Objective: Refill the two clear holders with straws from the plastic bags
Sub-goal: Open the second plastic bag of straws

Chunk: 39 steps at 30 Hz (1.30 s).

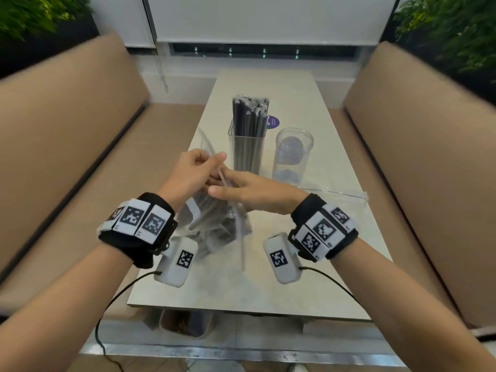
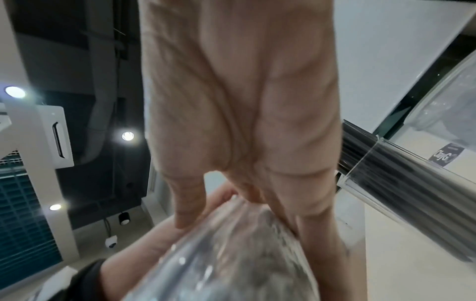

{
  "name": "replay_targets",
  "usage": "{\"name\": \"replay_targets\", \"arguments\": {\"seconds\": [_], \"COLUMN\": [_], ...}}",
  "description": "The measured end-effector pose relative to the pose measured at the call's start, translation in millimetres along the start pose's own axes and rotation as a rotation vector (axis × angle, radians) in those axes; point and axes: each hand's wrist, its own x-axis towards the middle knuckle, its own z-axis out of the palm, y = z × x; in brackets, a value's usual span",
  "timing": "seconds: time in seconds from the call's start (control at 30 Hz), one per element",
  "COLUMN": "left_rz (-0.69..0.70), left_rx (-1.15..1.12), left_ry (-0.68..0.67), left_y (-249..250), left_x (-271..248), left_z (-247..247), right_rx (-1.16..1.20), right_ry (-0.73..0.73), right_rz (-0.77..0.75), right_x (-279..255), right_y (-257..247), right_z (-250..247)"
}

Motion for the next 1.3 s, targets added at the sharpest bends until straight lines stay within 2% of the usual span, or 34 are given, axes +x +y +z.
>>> {"name": "replay_targets", "arguments": {"seconds": [0.03,0.1,0.23,0.33,0.4,0.47,0.57,0.7,0.8,0.87,1.1,1.2,1.3], "left_rz": [0.014,0.020,-0.018,-0.019,-0.017,-0.025,-0.029,0.002,0.052,0.078,-0.012,-0.022,-0.030], "left_rx": [0.027,0.012,-0.160,-0.131,-0.110,-0.123,-0.121,-0.070,0.086,0.148,-0.054,-0.075,-0.066], "left_ry": [0.025,0.020,-0.114,-0.131,-0.150,-0.158,-0.145,-0.118,-0.297,-0.390,-0.131,-0.101,-0.113], "left_y": [-1,0,10,17,18,17,13,10,14,19,21,20,20], "left_x": [1,1,-3,-8,-9,-8,-6,-10,-17,-23,-26,-26,-28], "left_z": [-2,-6,-16,-11,-4,1,2,0,-11,-18,-4,-4,-7], "right_rx": [0.066,0.110,0.116,0.092,0.032,0.020,0.068,-0.009,-0.114,-0.101,0.341,0.534,0.633], "right_ry": [-0.062,-0.056,0.259,0.489,0.580,0.612,0.625,0.644,0.595,0.548,0.452,0.407,0.391], "right_rz": [0.020,0.011,-0.034,-0.033,-0.027,-0.002,0.020,0.001,0.014,0.038,0.027,0.044,0.051], "right_x": [-3,-4,5,13,19,22,22,17,11,5,-5,-6,-8], "right_y": [-1,-1,2,-3,-5,-6,-7,-11,-12,-11,-4,3,8], "right_z": [-1,-4,-10,-12,-13,-13,-12,-9,-10,-14,-12,-9,-7]}}
